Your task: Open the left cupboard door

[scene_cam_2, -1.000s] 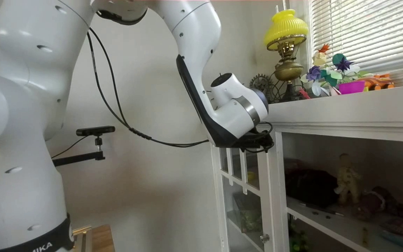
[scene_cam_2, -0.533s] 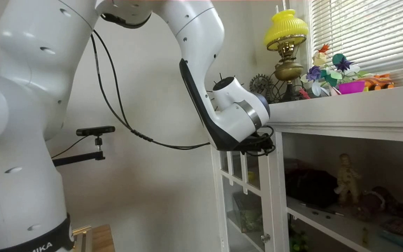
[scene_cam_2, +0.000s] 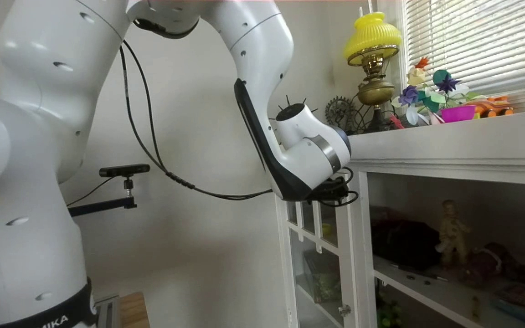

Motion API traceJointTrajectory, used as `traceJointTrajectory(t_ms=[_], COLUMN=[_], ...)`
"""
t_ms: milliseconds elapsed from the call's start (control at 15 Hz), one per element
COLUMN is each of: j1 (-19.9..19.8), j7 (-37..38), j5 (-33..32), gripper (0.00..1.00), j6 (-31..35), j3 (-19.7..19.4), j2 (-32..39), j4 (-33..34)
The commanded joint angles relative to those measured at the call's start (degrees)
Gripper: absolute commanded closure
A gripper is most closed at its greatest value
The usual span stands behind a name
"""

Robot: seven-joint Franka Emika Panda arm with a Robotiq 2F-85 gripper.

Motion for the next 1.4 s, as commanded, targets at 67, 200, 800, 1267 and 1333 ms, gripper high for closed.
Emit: traceJointTrajectory(t_ms=[67,200,800,1267,1333], j1=[-0.5,-0.3,-0.5,-0.4,-0.4], j7=[0.7,1.6,5.0,3.7,3.7], j5=[-8.7,-9.9,-6.5,-4.3,-4.2], gripper=[0.00,0.00,0.00,0.00,0.00], j6=[4.1,3.8,-1.7,-1.1,-1.2], j3=[0.6,0.1,-2.6,-2.5,-2.5], j2=[0.7,0.5,-1.0,0.3,0.5], j4=[-0.3,-0.4,-0.8,1.8,2.2])
